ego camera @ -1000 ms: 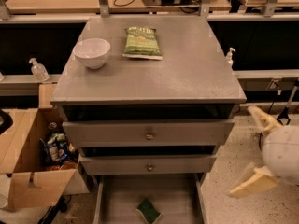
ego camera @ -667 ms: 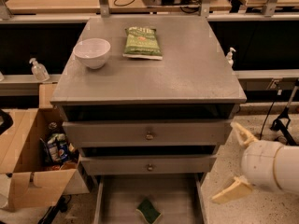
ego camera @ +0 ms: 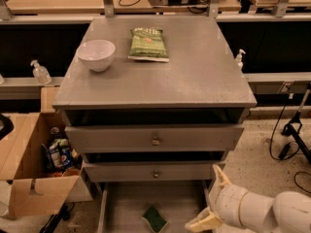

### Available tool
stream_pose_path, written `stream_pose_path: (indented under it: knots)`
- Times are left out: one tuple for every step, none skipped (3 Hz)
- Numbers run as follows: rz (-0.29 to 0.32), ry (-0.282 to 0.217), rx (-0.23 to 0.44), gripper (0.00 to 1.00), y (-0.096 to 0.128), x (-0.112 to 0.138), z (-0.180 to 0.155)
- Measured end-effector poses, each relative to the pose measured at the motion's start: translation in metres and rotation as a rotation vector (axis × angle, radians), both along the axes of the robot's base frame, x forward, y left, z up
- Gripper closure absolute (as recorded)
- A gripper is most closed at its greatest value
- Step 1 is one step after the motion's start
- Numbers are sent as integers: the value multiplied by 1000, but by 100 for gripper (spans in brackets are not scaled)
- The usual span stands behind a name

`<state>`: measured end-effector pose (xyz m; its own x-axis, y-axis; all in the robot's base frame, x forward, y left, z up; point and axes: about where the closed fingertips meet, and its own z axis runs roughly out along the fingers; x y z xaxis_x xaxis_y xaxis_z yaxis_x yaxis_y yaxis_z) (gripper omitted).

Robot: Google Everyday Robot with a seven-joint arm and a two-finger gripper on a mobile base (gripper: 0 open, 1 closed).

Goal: Pick sponge from bottom drawer and place on counter

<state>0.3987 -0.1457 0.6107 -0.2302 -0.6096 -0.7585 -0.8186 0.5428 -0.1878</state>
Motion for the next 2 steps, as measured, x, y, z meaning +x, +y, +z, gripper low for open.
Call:
stream_pose_path:
  knots:
    - [-12, 45, 70, 0, 12, -3, -60]
    - [-12, 83, 116, 0, 21, -9, -83]
